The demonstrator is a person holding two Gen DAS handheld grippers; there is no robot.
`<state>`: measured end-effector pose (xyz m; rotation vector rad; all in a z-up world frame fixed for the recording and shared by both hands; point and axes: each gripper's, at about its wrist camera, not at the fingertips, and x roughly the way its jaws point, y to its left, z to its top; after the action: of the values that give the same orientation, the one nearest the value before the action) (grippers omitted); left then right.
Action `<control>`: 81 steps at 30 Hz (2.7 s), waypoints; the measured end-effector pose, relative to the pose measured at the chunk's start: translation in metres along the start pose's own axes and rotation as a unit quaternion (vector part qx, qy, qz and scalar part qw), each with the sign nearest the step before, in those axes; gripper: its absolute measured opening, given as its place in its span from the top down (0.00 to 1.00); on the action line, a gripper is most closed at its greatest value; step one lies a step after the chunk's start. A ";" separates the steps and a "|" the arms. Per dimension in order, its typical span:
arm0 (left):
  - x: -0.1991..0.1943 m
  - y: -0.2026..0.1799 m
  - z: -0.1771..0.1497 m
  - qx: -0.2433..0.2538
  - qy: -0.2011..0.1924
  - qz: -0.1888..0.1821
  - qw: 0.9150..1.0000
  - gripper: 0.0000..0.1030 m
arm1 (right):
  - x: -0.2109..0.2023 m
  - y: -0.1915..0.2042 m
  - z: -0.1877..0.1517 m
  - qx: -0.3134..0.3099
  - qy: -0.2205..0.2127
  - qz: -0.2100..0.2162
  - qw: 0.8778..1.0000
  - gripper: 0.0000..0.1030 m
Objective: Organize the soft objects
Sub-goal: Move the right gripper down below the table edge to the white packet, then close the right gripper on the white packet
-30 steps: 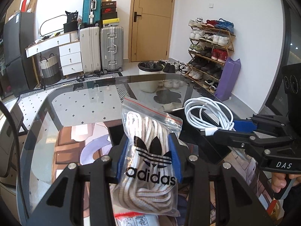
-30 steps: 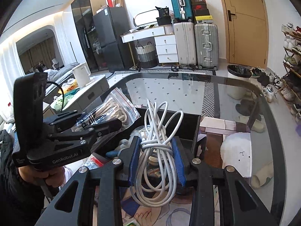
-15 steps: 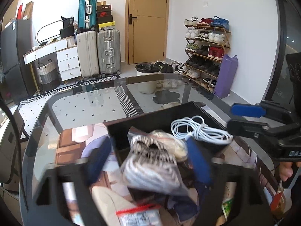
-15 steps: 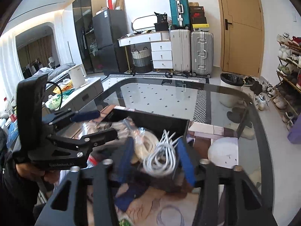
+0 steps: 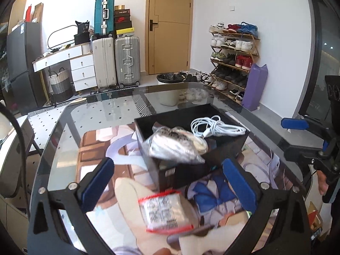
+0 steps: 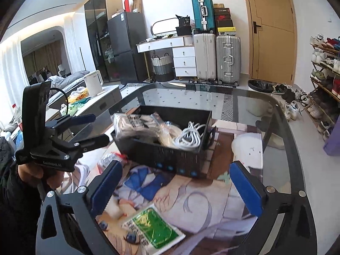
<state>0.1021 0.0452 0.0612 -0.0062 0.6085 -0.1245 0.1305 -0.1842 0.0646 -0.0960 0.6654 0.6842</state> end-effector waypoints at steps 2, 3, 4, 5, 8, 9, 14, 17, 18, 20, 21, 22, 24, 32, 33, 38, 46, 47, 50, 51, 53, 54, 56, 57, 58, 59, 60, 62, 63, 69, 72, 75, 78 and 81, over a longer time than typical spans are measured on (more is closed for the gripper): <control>-0.005 0.000 -0.006 -0.002 0.002 0.002 1.000 0.00 | -0.006 0.003 -0.005 -0.003 0.002 0.002 1.000 0.01; -0.007 0.000 -0.007 -0.003 0.002 0.002 1.000 0.00 | -0.009 0.005 -0.007 -0.006 0.002 0.002 1.000 0.01; -0.011 0.000 -0.011 -0.003 0.002 0.002 1.000 0.00 | -0.012 0.006 -0.010 -0.007 0.002 0.003 1.000 0.01; -0.013 -0.001 -0.013 -0.002 0.002 0.004 1.000 0.00 | -0.014 0.008 -0.013 -0.008 0.003 0.005 1.000 0.01; -0.020 -0.001 -0.019 -0.002 0.002 0.008 1.000 0.00 | -0.020 0.012 -0.025 -0.014 0.011 0.007 1.000 0.01; -0.022 -0.001 -0.021 -0.002 0.003 0.008 1.000 0.00 | -0.021 0.012 -0.028 -0.015 0.015 0.005 1.000 0.01; -0.028 -0.005 -0.031 0.001 0.004 0.009 1.000 0.00 | -0.029 0.016 -0.049 -0.006 0.031 0.000 1.000 0.01; -0.030 -0.006 -0.035 0.002 0.007 0.008 1.000 0.00 | -0.037 0.020 -0.061 0.005 0.033 0.001 0.999 0.01; -0.030 -0.006 -0.036 0.002 0.008 0.007 1.000 0.00 | -0.040 0.021 -0.065 0.009 0.033 0.001 0.999 0.01; -0.032 -0.007 -0.039 0.002 0.008 0.005 1.000 0.00 | -0.045 0.026 -0.073 0.010 0.039 0.003 0.999 0.01; -0.033 -0.008 -0.040 0.001 0.008 0.004 1.000 0.00 | -0.047 0.028 -0.077 0.008 0.041 0.001 0.999 0.01; -0.034 -0.010 -0.042 0.001 0.009 0.002 1.000 0.00 | -0.049 0.030 -0.080 0.007 0.044 -0.001 0.999 0.01; -0.036 -0.012 -0.045 0.002 0.009 0.000 1.000 0.00 | -0.055 0.034 -0.089 0.009 0.053 0.003 0.999 0.01; -0.041 -0.022 -0.057 0.008 0.014 -0.004 1.000 0.00 | -0.068 0.044 -0.120 0.028 0.082 0.049 0.995 0.01; -0.041 -0.022 -0.058 0.008 0.016 -0.004 1.000 0.00 | -0.068 0.046 -0.123 0.030 0.086 0.057 0.994 0.01; -0.041 -0.025 -0.062 0.011 0.018 -0.006 1.000 0.00 | -0.063 0.058 -0.137 0.025 0.121 0.076 0.989 0.09; -0.044 -0.024 -0.061 0.011 0.014 -0.006 1.000 0.00 | -0.050 0.059 -0.159 0.062 0.178 0.074 0.979 0.09; -0.044 -0.024 -0.061 0.010 0.014 -0.007 1.000 0.00 | -0.048 0.058 -0.161 0.067 0.184 0.069 0.978 0.09; -0.044 -0.023 -0.061 0.009 0.014 -0.007 1.000 0.00 | -0.038 0.052 -0.167 0.088 0.198 0.050 0.975 0.09; -0.043 -0.023 -0.062 0.008 0.014 -0.007 1.000 0.00 | -0.035 0.051 -0.169 0.095 0.202 0.046 0.974 0.09; -0.043 -0.023 -0.062 0.008 0.014 -0.008 1.000 0.00 | -0.027 0.049 -0.172 0.102 0.206 0.037 0.973 0.09; -0.043 -0.023 -0.062 0.008 0.016 -0.008 1.000 0.00 | -0.025 0.049 -0.172 0.102 0.208 0.033 0.972 0.09; -0.043 -0.022 -0.062 0.008 0.016 -0.008 1.000 0.00 | -0.019 0.052 -0.174 0.098 0.213 0.024 0.972 0.09; -0.042 -0.022 -0.063 0.007 0.017 -0.008 1.000 0.00 | -0.016 0.055 -0.175 0.093 0.215 0.019 0.972 0.09; -0.042 -0.021 -0.063 0.006 0.017 -0.008 1.000 0.00 | -0.014 0.057 -0.176 0.090 0.215 0.015 0.972 0.09; -0.042 -0.020 -0.063 0.006 0.018 -0.009 1.000 0.00 | -0.012 0.058 -0.177 0.088 0.212 0.010 0.973 0.09; -0.041 -0.020 -0.064 0.005 0.018 -0.009 1.000 0.00 | -0.009 0.060 -0.178 0.089 0.213 0.006 0.973 0.10; -0.040 -0.019 -0.064 0.004 0.019 -0.009 1.000 0.00 | -0.004 0.062 -0.181 0.087 0.212 -0.006 0.973 0.15; -0.040 -0.019 -0.064 0.003 0.019 -0.009 1.000 0.00 | -0.001 0.063 -0.182 0.087 0.212 -0.012 0.973 0.18; -0.039 -0.018 -0.065 0.003 0.021 -0.008 1.000 0.00 | 0.011 0.066 -0.189 0.085 0.217 -0.023 0.972 0.46; -0.039 -0.018 -0.065 0.003 0.021 -0.008 1.000 0.00 | 0.009 0.066 -0.190 0.076 0.221 -0.016 0.972 0.54; -0.038 -0.018 -0.066 0.003 0.022 -0.009 1.000 0.00 | 0.005 0.071 -0.188 0.064 0.220 -0.002 0.973 0.58; -0.037 -0.019 -0.067 0.005 0.023 -0.010 1.000 0.00 | -0.001 0.074 -0.186 0.058 0.217 0.014 0.974 0.58; -0.037 -0.019 -0.067 0.004 0.023 -0.009 1.000 0.00 | -0.011 0.078 -0.179 0.045 0.205 0.032 0.977 0.58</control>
<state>0.0315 0.0324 0.0284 -0.0004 0.6537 -0.1454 -0.0202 -0.1823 -0.0605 -0.1350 1.0997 0.7023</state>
